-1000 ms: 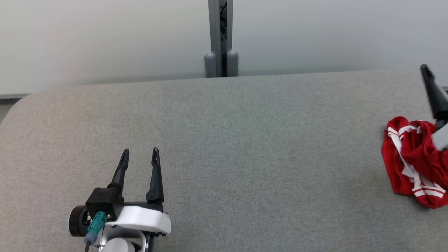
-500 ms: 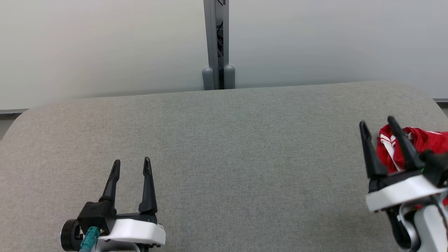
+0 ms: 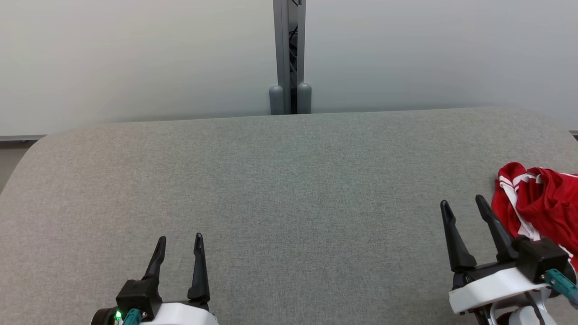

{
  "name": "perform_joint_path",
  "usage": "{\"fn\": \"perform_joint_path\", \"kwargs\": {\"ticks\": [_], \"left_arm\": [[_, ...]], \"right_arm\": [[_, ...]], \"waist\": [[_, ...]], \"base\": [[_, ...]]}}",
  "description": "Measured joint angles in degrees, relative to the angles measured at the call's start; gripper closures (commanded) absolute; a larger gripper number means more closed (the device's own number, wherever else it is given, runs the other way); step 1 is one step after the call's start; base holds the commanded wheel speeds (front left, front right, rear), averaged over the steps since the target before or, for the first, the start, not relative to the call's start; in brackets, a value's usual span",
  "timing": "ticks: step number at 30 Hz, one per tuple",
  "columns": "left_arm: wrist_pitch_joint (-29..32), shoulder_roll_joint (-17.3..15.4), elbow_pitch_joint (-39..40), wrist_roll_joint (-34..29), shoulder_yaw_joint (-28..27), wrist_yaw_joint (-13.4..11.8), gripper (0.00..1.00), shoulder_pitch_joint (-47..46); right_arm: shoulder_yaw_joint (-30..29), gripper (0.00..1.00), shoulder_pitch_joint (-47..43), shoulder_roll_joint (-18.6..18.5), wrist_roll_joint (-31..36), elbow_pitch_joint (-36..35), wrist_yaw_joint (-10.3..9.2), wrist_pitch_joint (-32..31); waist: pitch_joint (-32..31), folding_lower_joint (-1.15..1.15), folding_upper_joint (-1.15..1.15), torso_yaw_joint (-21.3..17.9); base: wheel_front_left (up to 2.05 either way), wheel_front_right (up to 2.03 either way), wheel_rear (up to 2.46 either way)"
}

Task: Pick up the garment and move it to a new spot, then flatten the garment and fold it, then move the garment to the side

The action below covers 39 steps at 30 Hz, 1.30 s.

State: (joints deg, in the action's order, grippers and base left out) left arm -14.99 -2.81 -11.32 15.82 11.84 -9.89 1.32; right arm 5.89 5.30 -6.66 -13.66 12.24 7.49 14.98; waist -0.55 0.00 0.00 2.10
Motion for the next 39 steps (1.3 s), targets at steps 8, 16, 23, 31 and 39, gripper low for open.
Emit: {"fn": "perform_joint_path", "kwargs": {"ticks": [8, 16, 23, 31, 39], "left_arm": [[0.0, 0.0, -0.45, 1.42, 0.04, 1.05, 0.0, 0.0], [0.0, -0.01, -0.51, 1.93, -0.71, 1.51, 0.0, 0.64], [0.0, 0.0, -0.65, 3.13, -0.96, 2.22, 0.0, 0.65], [0.0, -0.01, -1.15, 3.41, -1.09, 2.35, 0.0, 0.69], [0.0, 0.0, -1.91, 4.07, -1.19, 3.28, 0.0, 0.69]], "right_arm": [[0.63, 0.0, -0.02, 0.37, 0.86, 0.25, 0.0, 0.0], [0.9, 0.0, -0.05, 0.43, 1.21, 0.66, 0.0, 0.0], [1.12, 0.0, -0.05, 0.43, 1.24, 0.99, 0.0, 0.0], [1.72, 0.0, -0.05, 0.4, 1.63, 1.3, 0.0, 0.0], [1.87, 0.0, -0.04, 0.41, 1.45, 1.33, 0.0, 0.0]], "waist": [[-0.01, 0.0, 0.0, 0.49], [-0.11, 0.0, 0.0, 0.99], [-0.24, 0.0, 0.0, 1.22], [-0.4, 0.0, 0.0, 1.3], [-0.41, 0.0, 0.0, 1.28]], "base": [[0.0, 0.0, 0.0], [0.0, 0.0, 0.0], [0.0, 0.0, 0.0], [0.0, 0.0, 0.0], [0.0, 0.0, 0.0]]}}
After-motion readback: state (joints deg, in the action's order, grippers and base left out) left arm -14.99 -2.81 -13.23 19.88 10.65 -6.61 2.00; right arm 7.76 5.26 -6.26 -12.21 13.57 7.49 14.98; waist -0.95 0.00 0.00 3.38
